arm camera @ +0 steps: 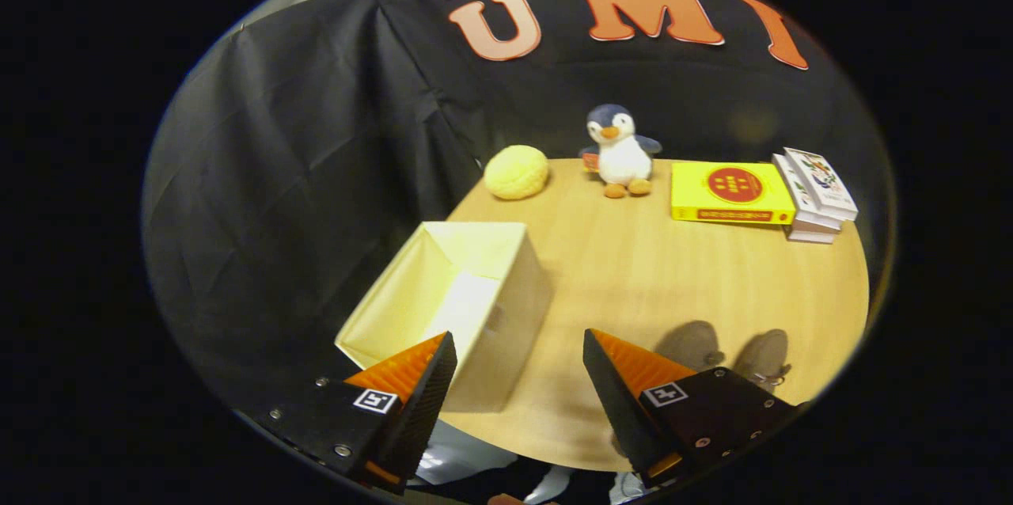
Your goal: Open the storage box then place both shoes into the box .Put the left shoe in first, then the right shoe, with the right side of both shoes facing outward in a uniform manner.
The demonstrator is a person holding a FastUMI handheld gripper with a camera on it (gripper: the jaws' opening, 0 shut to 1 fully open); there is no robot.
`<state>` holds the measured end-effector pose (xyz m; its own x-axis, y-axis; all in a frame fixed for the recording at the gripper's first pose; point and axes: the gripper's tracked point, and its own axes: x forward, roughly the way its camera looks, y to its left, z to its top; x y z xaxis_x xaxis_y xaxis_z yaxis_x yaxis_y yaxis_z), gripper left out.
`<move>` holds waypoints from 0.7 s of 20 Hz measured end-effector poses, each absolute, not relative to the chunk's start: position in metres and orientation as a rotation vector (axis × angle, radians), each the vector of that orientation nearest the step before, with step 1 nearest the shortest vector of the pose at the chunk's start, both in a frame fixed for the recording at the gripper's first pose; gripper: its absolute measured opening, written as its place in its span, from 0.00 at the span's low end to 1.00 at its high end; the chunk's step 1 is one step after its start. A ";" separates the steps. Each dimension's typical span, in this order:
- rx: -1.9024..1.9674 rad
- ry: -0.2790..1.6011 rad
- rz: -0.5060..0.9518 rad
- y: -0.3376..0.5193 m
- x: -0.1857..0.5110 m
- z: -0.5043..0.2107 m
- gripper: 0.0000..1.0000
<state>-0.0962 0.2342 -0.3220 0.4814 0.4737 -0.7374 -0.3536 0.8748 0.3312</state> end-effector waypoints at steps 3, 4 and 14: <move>0.094 1.002 0.399 0.177 -0.111 -0.365 0.96; 0.090 1.015 0.369 0.164 -0.113 -0.378 0.96; -0.029 1.079 0.290 0.100 -0.123 -0.455 0.74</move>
